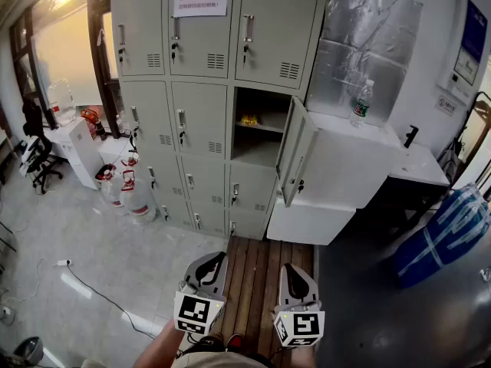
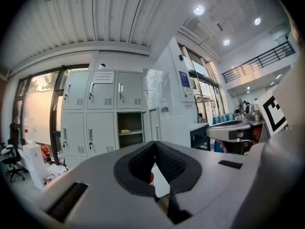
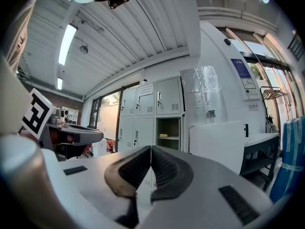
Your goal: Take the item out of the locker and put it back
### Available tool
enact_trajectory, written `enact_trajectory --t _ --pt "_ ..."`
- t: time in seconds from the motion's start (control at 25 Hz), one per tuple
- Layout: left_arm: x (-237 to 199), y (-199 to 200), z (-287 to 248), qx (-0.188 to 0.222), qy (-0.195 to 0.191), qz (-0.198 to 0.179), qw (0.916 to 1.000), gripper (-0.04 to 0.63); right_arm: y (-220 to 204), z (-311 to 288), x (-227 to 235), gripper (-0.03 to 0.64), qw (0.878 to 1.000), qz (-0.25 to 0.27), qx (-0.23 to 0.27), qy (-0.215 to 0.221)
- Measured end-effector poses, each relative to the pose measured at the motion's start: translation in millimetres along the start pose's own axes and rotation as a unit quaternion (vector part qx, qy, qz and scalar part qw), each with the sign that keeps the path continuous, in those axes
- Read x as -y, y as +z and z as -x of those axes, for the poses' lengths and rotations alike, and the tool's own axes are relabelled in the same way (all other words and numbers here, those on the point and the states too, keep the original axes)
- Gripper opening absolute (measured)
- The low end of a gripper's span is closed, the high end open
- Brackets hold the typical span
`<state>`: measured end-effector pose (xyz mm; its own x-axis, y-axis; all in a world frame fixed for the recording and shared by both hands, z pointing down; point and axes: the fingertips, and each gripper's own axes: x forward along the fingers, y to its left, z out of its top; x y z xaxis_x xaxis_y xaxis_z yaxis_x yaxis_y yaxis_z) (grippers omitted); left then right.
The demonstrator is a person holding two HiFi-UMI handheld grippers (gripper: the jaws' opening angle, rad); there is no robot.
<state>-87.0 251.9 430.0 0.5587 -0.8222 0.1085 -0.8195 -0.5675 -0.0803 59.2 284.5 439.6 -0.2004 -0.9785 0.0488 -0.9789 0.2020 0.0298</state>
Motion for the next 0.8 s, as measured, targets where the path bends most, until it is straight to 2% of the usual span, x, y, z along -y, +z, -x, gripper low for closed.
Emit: enact_trajectory --t 0.48,0.8 --pt "7.2 1.4 -9.8 0.0 -0.009 -0.004 1.0 0.023 1.3 -0.9 7.8 0.018 1.0 0.005 0.009 -0.005" --pt "-1.1 4.8 -43.2 0.007 -0.004 -0.007 0.9999 0.023 0.6 -31.9 24.3 0.018 1.0 0.008 0.012 0.0"
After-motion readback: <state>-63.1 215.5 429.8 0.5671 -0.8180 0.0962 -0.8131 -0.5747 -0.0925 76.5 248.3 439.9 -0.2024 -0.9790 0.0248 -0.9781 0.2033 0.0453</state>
